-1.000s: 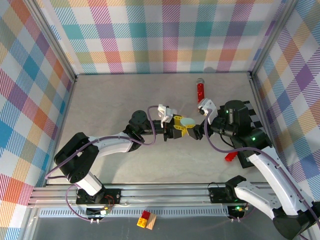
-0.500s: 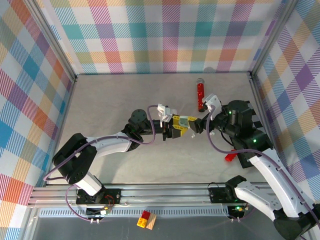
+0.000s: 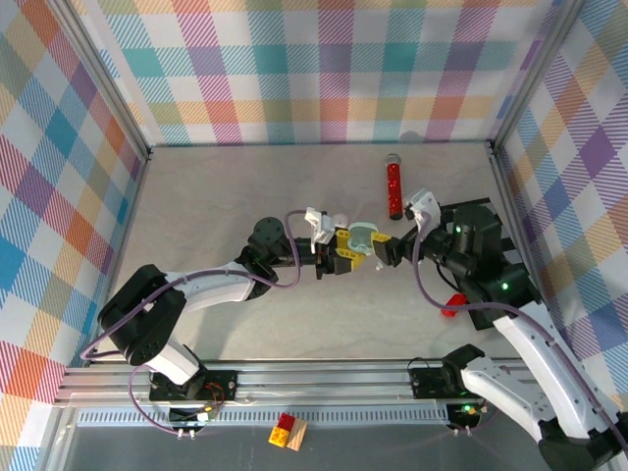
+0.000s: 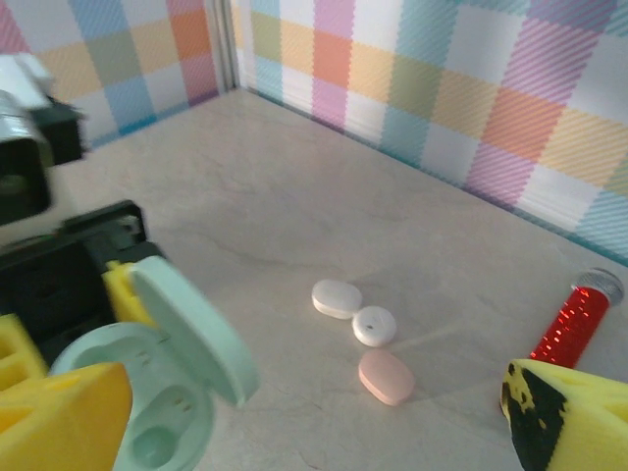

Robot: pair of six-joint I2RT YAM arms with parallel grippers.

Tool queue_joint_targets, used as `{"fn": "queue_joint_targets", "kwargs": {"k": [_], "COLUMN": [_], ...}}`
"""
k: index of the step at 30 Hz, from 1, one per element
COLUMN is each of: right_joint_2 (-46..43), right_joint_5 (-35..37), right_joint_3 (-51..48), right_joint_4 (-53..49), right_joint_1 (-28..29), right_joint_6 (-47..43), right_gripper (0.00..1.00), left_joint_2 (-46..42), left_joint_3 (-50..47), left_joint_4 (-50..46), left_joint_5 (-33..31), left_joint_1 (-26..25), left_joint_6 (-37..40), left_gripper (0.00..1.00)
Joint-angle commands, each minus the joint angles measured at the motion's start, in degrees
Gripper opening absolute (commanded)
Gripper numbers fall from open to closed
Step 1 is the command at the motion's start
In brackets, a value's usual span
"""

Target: Insert the wireless bluetooth earbuds into the charging case

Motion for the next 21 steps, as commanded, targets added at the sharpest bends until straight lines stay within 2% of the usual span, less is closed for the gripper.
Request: {"fn": "queue_joint_targets", "kwargs": {"k": [1, 6, 12, 14, 16, 18, 21], "right_joint_2": [-4.18, -6.74, -6.71, -3.42, 0.77, 5.81, 14.12], "right_joint_5": [-3.36, -0.83, -5.21, -8.06, -8.92, -9.32, -11.38], "right_joint_3": [-2.02, -6.28, -16.99, -20.22, -21.83, -21.91, -20.84], "right_joint_4": [3.82, 4.83, 14.93, 17.84, 18.53, 17.64, 16.54], "right_joint_1": [-0.53, -3.62, -12.94, -16.63, -18.19, -18.34, -18.39], "right_joint_6": [5.37, 14.94, 33.78, 40.7, 43.93, 44.09, 44.13], "right_gripper": [0.97, 0.96, 0.93, 0.91, 0.88, 0.85, 0.75], "left_joint_2": [-1.53, -2.84, -5.5, -6.08, -6.4, -6.61, -6.84], "left_joint_3": [-1.74, -4.03, -6.62, -6.96, -7.35, -7.58, -7.84], "left_joint_4": [4.83, 5.94, 4.57, 3.41, 3.56, 3.7, 3.53], "left_joint_5": [-0.27, -0.96, -2.39, -2.72, -3.03, -3.23, -3.49], "left_joint_1": [2.08, 4.53, 6.15, 6.16, 6.19, 6.16, 6.16], "left_joint_6": [-0.26, -1.04, 0.02, 0.79, 0.82, 0.98, 1.42], "left_gripper": [0.29, 0.29, 0.29, 0.29, 0.29, 0.29, 0.29]}}
